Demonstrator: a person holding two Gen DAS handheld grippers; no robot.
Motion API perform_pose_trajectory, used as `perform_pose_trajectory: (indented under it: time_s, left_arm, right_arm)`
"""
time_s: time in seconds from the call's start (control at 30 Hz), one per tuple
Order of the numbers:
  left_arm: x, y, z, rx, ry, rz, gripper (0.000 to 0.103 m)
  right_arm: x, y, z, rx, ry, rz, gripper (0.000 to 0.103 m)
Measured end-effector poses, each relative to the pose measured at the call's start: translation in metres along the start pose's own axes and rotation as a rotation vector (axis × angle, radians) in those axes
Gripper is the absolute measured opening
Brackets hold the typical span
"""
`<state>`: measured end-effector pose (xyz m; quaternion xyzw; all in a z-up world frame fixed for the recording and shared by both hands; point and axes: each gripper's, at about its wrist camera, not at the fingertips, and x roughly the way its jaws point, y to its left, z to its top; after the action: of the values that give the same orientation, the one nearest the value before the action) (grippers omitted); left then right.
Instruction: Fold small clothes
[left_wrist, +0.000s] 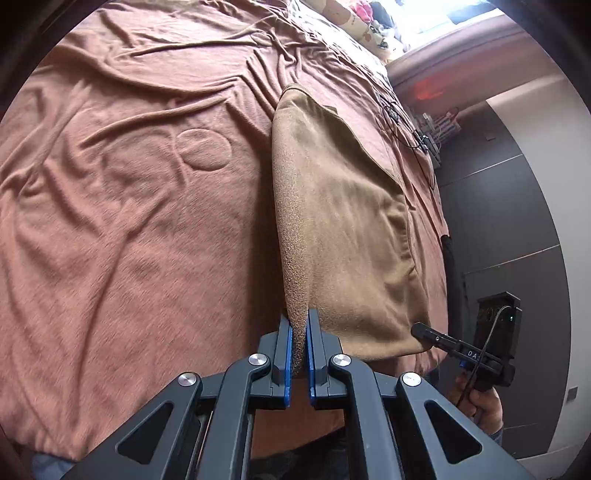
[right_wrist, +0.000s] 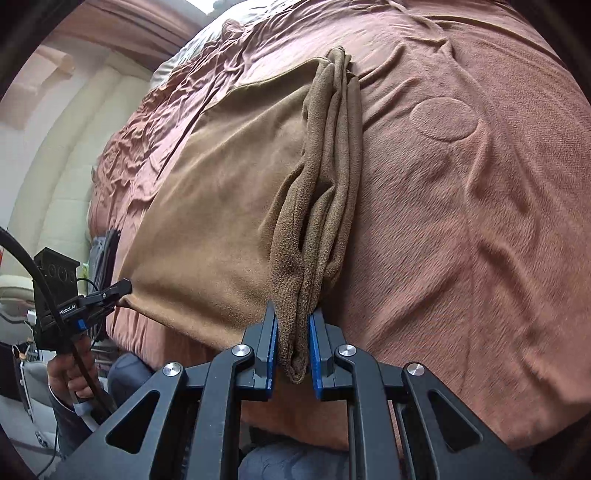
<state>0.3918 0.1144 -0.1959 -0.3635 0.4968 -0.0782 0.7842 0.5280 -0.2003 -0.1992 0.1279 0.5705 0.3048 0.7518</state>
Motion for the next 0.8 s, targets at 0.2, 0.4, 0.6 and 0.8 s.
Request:
perform_pose_trajectory:
  time_s: [0.2,0.4,0.6,0.8]
  left_arm:
    - [-0.025,0.019,-0.026,-0.02,-0.019,-0.001,0.006]
    - [-0.043,0.032,-0.047,-0.023,-0.034,0.004,0.006]
    - [-0.048,0.042,-0.062,-0.029,-0.023,0.014,0.006]
    - [-0.041,0.041,-0.061,0.006,0.009,0.114,0.008]
  right_arm:
    - [0.005,0.024,-0.016,-0.053,0.013,0.003,0.011]
    - [0.014,0.041,-0.027,-0.096,0.02,-0.001,0.011]
    - [0.018,0.036,-0.039,-0.097,0.033,-0.023,0.011]
    - [0.007,0.023,-0.045,-0.037,0.024,-0.035,0.016]
